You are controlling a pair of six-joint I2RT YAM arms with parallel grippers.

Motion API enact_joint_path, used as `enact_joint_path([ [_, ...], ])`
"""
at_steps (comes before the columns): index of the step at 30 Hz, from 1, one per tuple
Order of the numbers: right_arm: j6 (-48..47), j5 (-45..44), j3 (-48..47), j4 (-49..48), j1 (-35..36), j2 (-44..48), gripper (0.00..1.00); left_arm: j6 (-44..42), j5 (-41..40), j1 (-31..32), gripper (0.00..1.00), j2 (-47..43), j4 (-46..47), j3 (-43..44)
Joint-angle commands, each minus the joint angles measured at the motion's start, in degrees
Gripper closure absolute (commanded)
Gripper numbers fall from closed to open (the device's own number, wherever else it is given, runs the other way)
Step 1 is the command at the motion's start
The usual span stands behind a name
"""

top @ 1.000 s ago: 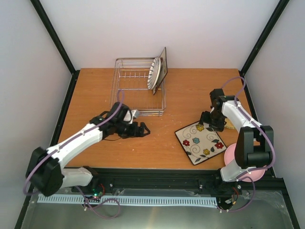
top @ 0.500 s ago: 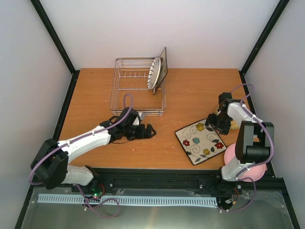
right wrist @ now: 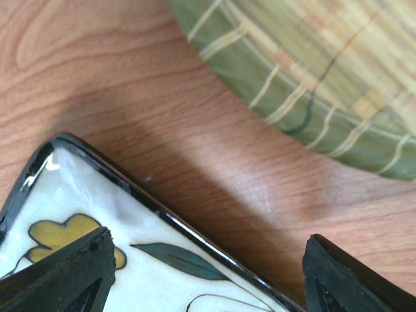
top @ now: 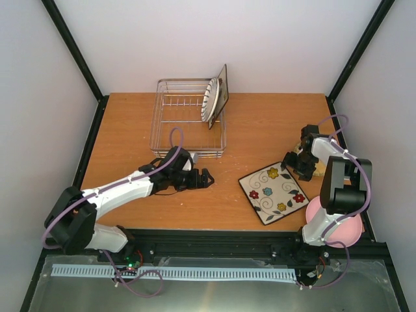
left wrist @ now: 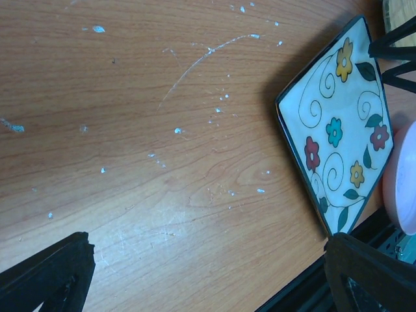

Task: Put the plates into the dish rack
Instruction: Move the plate to the center of the board.

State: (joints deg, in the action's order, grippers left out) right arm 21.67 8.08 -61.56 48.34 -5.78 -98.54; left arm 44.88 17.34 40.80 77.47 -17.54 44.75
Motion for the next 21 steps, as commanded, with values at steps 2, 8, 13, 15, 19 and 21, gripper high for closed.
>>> enact_joint_path([
  [2, -0.4, 1.8, -1.7, -2.5, -2.0, -0.8, 0.22, -1.1, -0.1, 0.9, 0.03, 0.8, 0.9, 2.5],
  [8, 0.5, 3.6, -1.7, -3.1, -2.3, -2.9, 0.22, -2.2, -0.1, 0.9, 0.03, 2.4, 0.1, 3.9],
  [13, 2.0, 5.7, -1.3, -1.9, -2.3, -2.8, 0.22, -3.0, -0.1, 0.9, 0.03, 3.1, -0.1, 4.9],
  [15, 2.6, 7.0, -0.6, -1.5, -2.1, -2.4, 0.22, -3.3, -0.1, 0.8, 0.03, 3.8, -0.4, 5.4],
  [19, 4.1, 9.1, 1.4, -1.6, -1.3, -1.1, 0.22, -3.9, 0.3, 0.9, 0.03, 4.7, -0.6, 5.9],
  [21, 5.0, 9.8, 2.7, -1.9, 0.0, -0.6, 0.23, -4.1, 0.4, 0.9, 0.03, 4.8, -0.8, 5.9],
])
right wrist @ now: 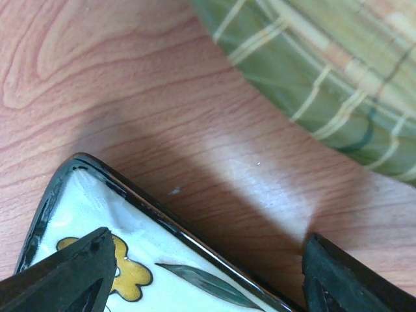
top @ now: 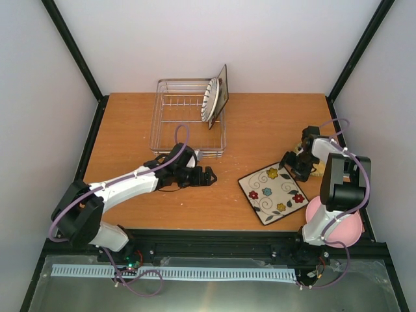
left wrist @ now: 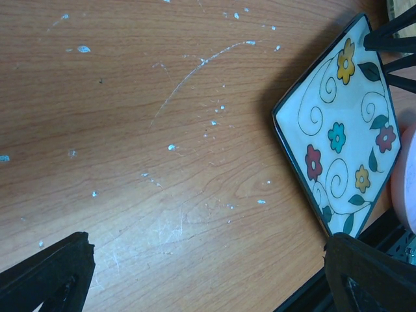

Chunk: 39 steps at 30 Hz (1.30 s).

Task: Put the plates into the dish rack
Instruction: Move the plate to the center of the board.

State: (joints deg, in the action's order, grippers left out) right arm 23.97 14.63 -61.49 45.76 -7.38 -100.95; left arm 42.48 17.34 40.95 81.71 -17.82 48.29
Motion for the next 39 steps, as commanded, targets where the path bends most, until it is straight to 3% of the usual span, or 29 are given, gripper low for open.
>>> enact_joint_path([
  [1, 3.3, 3.7, 3.4, 0.5, 2.2, 1.9, 0.23, -1.8, 0.5, 0.7, 0.03, 0.6, -0.6, 2.4],
  [12, 9.2, 6.6, 5.7, -2.1, 11.0, 2.1, 0.23, -2.3, 3.5, 0.7, 0.02, -1.5, -1.6, 0.2],
  [17, 5.6, 1.6, 1.9, -0.9, 11.1, 3.2, 0.23, -2.4, 7.7, 2.2, 0.03, 0.5, 1.1, -1.1],
  [23, 3.9, -4.4, -2.5, -1.3, 10.9, 11.4, 0.22, -2.4, 10.0, 4.9, 0.02, 2.8, 2.6, -1.0],
  [28, 5.1, -6.5, -4.6, -2.8, 10.3, 18.1, 0.22, 2.0, 11.2, 5.0, 0.04, 3.5, 10.0, -5.6],
  [34, 4.9, -2.1, -4.2, -5.2, 8.4, 25.3, 0.22, 5.8, 7.6, 5.4, 0.09, 5.3, 18.9, -10.4],
  [39, 3.8, -1.4, -4.7, -3.3, 7.2, 27.3, 0.22, 9.7, 9.7, 6.2, 0.11, 9.2, 30.5, -14.3],
])
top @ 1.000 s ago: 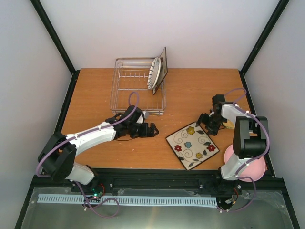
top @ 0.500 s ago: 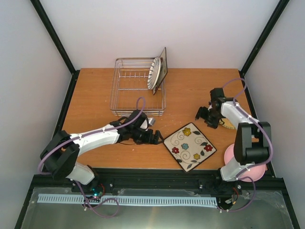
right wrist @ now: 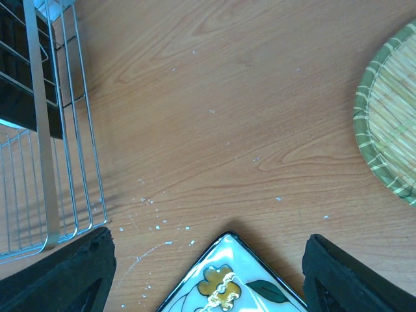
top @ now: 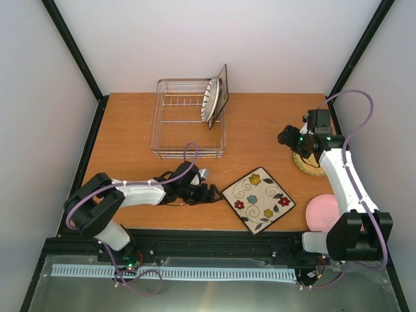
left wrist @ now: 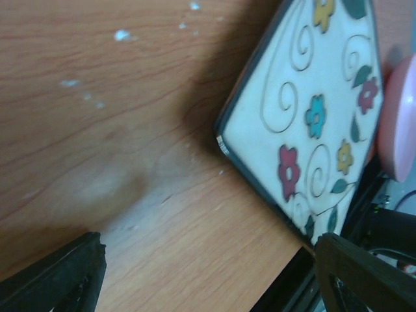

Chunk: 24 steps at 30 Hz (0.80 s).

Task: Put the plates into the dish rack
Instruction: Move the plate to the center of the board.

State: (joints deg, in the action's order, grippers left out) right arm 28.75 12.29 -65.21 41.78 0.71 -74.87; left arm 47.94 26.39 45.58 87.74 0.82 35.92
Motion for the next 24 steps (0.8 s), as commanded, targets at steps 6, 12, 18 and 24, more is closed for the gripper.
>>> enact_joint_path([
  [6, -2.0, 2.3, -1.1, 1.5, -2.7, 2.6, 0.22, 9.4, 3.2, 3.4, 0.16, 9.1, 22.9, -4.3],
  [12, -3.2, 3.8, -2.1, 2.2, -3.9, 2.8, 0.22, 12.2, 1.6, 5.4, 0.17, 12.7, 25.5, -3.2],
  [18, -2.5, 5.2, -1.8, 1.6, -3.9, 3.4, 0.22, 13.4, -2.5, 5.7, 0.21, 13.2, 25.1, -3.1],
  [24, -1.9, 6.6, -1.1, 1.2, -4.0, 3.9, 0.22, 13.6, -5.8, 5.7, 0.23, 13.4, 23.9, -2.3],
])
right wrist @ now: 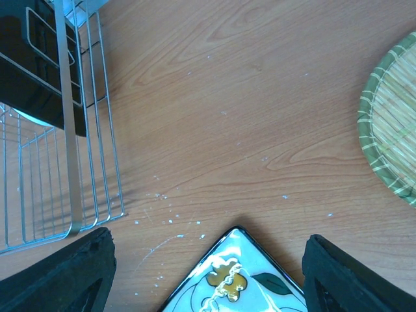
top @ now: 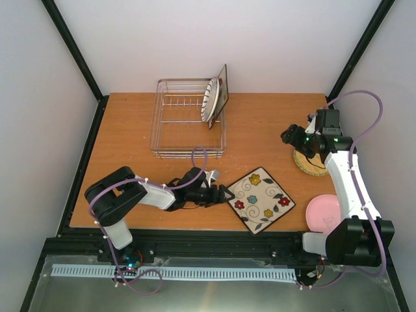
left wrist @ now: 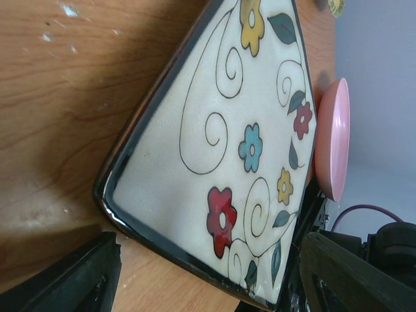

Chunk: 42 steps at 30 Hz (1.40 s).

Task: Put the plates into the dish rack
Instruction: Move the plate to the center of the board.

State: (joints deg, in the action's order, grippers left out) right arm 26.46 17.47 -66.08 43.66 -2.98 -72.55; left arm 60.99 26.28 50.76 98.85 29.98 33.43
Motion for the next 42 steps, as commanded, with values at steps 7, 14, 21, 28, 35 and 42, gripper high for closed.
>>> enact_joint_path([
  [7, 0.9, 2.1, -0.2, -0.8, -0.3, 2.1, 0.22, 0.8, -5.3, 0.5, 0.24, 6.3, -4.0, 2.8],
  [14, 1.1, 1.9, 0.2, -0.6, -0.3, 2.6, 0.22, 0.4, -4.1, 0.6, 0.36, 9.2, -4.2, 5.8],
  [21, 1.3, 2.0, 0.2, -0.6, -0.3, 2.9, 0.22, -0.8, -4.9, 0.6, 0.57, 10.8, -8.9, 8.2],
  [28, 1.4, 2.5, 0.9, -0.8, -0.3, 3.2, 0.22, -1.4, -5.2, 0.6, 0.77, 12.1, -11.5, 9.6],
  [35, 1.2, 2.5, 1.6, -0.9, -0.3, 3.6, 0.22, -2.2, -6.8, 0.5, 0.90, 11.8, -15.2, 10.9],
  [42, 0.2, 3.4, 2.8, -1.0, -0.3, 3.1, 0.22, -5.3, -9.3, -1.5, 0.97, 8.2, -27.1, 14.0],
])
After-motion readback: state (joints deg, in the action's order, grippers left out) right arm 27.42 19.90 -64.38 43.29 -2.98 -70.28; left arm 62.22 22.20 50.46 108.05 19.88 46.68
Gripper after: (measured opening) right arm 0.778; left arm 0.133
